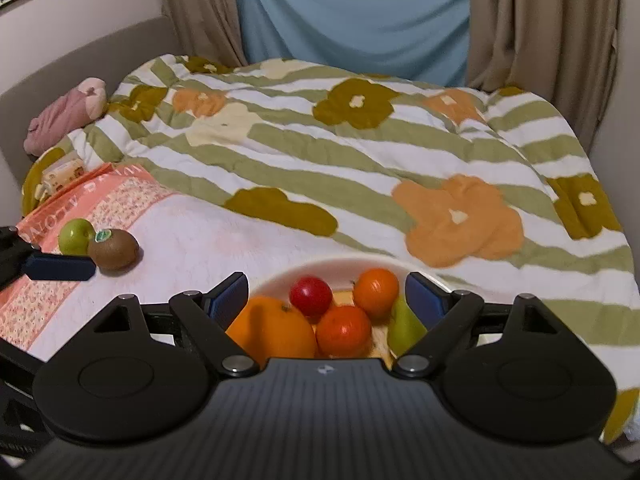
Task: Organize fruits
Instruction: 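Carry the orange and tomato to the bowl and open both tools to drop them, then grasp the green apple with the left tool while the right tool moves to the kiwi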
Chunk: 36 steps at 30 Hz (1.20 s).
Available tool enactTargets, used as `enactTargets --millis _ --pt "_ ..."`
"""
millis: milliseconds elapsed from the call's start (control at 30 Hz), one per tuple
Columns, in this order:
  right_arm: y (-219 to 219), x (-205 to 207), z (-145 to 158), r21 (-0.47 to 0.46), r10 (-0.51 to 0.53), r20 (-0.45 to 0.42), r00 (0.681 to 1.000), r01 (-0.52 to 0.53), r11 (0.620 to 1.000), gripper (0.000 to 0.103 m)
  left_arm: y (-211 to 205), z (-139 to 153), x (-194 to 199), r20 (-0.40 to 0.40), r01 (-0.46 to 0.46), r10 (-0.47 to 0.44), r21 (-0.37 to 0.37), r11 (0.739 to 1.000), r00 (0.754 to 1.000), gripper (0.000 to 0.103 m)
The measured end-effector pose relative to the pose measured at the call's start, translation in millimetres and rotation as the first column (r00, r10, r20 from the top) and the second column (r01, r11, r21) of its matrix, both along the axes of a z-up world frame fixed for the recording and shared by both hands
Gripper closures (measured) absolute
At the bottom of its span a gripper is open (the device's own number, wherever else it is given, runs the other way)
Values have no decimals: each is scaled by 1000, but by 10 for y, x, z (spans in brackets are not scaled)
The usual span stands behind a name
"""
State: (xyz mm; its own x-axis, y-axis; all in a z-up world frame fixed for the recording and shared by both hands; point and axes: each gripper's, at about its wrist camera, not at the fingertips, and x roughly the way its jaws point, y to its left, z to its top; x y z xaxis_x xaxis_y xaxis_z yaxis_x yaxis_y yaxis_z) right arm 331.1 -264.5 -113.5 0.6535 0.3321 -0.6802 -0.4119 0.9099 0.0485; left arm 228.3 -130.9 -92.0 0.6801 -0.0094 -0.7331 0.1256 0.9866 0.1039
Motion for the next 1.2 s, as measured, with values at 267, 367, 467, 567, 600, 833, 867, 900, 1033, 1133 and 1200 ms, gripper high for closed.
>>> enactTargets --millis 267,367,467,567,600,833,867,900,1033,1133,1200 --pt "-75 -230 184 -9 -27 27 999 27 1000 2 98 180 -186 31 -23 23 -7 1000 999 14" --pt "-58 -349 312 -30 -33 50 998 34 999 2 166 281 -278 42 -48 48 -4 999 998 14" --pt "-15 -508 451 -25 -25 60 998 27 999 2 258 405 -399 67 -64 64 -15 998 996 14" --pt "78 -661 584 -26 -29 71 997 31 999 0 357 524 -526 87 -72 73 -16 997 994 13" --pt "121 -722 636 -27 -33 80 996 36 999 0 401 563 -576 95 -74 75 -15 997 993 13" --pt "417 -1026 876 2 -65 127 990 65 998 0 772 752 -874 138 -107 112 -47 993 984 6" --pt "468 -1053 899 7 -67 128 989 67 998 0 829 772 -912 146 -112 117 -47 993 982 3" --pt "520 -1084 920 13 -72 131 989 71 997 0 887 791 -947 154 -115 121 -45 992 981 2" --pt "732 -1157 967 22 -78 130 988 76 997 0 1137 829 -1018 162 -121 125 -34 992 979 1" --pt "925 -1164 966 20 -68 112 991 66 998 0 1331 816 -1014 154 -117 121 -39 992 981 1" --pt "1060 -1161 943 16 -69 100 993 67 998 0 1452 795 -989 146 -109 112 -31 994 983 1"
